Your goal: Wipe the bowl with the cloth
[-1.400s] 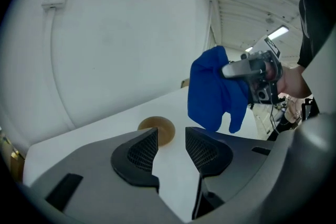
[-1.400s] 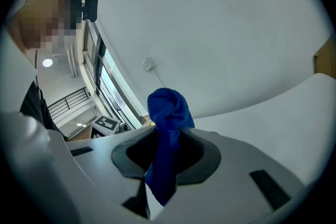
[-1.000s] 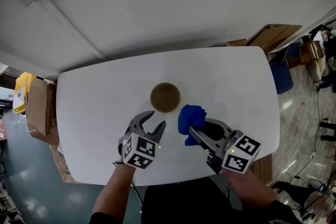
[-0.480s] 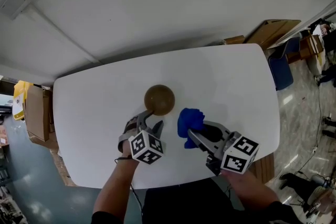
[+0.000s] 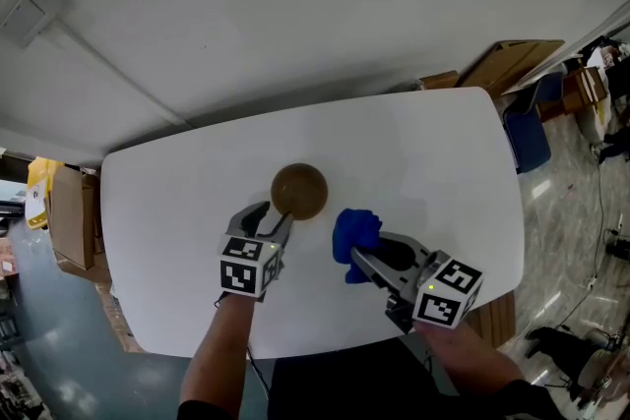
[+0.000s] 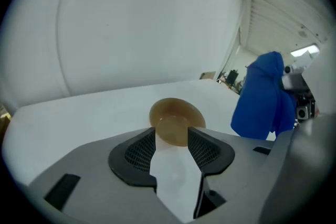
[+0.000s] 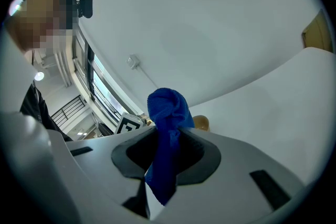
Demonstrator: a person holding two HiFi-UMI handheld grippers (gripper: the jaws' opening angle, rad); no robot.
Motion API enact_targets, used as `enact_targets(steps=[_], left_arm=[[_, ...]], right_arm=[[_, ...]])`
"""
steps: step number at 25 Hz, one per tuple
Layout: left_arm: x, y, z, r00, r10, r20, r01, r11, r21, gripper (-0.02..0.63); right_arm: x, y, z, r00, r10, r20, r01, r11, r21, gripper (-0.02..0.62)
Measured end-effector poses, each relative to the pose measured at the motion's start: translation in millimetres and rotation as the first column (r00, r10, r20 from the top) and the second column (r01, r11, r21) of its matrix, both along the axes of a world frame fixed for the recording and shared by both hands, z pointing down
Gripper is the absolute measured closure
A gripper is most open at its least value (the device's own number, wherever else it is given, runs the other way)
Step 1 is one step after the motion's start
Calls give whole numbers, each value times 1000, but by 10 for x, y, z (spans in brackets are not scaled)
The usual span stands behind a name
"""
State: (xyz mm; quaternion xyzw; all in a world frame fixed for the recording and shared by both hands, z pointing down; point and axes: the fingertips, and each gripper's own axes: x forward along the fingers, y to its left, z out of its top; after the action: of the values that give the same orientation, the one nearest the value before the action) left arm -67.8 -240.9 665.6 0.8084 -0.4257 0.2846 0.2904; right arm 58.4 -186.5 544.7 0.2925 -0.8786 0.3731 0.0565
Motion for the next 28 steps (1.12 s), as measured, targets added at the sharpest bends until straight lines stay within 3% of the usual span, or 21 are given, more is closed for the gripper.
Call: enact_targets(steps=[5, 12, 17, 20, 24, 28], left_arm=[[-141, -62, 176, 998, -58, -2, 58, 994, -88, 397], [-30, -155, 193, 984, -115, -135, 94, 983, -157, 396], [-9, -258, 263, 979, -141, -149, 111, 975, -192, 398], [-10, -298, 332, 982, -139, -127, 109, 969, -220, 433], [-6, -318, 314, 992, -109, -60, 95, 976, -194, 571], [10, -263, 279, 993, -102, -55, 89, 977, -193, 584]], right_arm=[[-26, -24, 24, 1000, -5, 4, 5, 1000, -10, 520], [-43, -45, 72, 1000, -9, 3, 9, 1000, -25, 520], [-30, -21, 93, 1000, -10, 7, 11, 999, -37, 518], [-8, -24, 110, 1000, -8, 5, 9, 999, -42, 518], [19, -21, 117, 1000, -4, 10, 5, 999, -49, 518], [14, -11, 82, 1000, -4, 17, 5, 999, -44, 519]])
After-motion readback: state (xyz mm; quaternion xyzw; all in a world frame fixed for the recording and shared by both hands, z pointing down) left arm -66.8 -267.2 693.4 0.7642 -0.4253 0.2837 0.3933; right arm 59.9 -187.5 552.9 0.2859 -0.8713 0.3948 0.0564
